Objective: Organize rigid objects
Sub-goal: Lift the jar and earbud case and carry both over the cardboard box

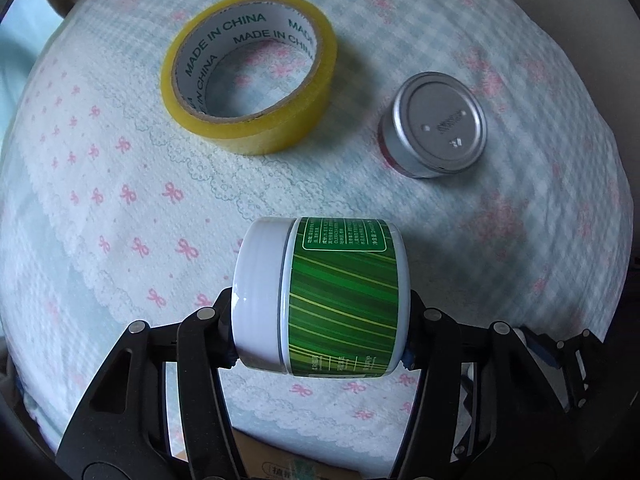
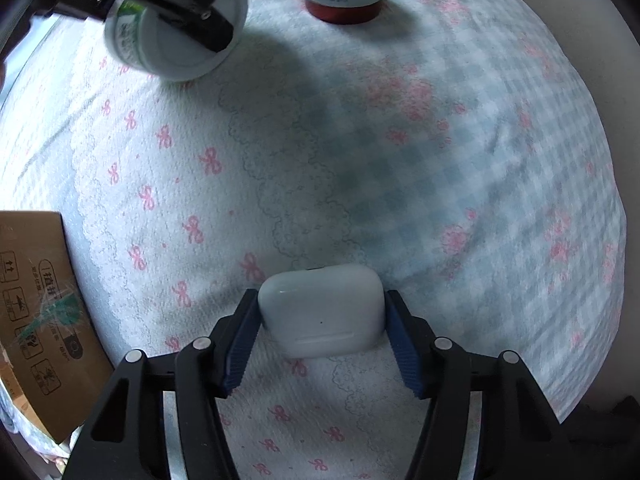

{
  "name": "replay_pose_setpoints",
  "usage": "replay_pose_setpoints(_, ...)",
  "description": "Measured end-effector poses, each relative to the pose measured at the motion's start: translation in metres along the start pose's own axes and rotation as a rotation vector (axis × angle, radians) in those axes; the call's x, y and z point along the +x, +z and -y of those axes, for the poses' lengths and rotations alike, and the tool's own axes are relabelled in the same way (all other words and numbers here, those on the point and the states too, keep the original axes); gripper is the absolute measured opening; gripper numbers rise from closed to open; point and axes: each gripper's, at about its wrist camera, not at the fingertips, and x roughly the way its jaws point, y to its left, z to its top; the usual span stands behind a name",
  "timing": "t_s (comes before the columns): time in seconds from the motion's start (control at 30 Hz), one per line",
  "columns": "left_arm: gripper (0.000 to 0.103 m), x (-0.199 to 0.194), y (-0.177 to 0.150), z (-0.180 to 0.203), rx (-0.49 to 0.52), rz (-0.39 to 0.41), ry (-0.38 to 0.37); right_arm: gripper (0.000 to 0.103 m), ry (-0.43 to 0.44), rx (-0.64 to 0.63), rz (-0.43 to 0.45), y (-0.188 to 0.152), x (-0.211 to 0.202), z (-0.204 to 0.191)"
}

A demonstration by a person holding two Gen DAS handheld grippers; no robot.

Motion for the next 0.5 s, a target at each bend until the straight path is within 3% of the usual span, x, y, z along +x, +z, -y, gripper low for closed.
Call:
replay_pose_setpoints(0.27,0.052,-0.055,-0.024,-0.002,-0.061,0.044,-0.017,0.057,0.001,0.049,0.043,-0.008,-0.032,0.026)
replay_pose_setpoints(0.5,0.052,-0.133,-0.067,0.007,-0.201,0.127,-0.056,0.057,0.013,0.022,0.132,-0.022,-0.103,0.053)
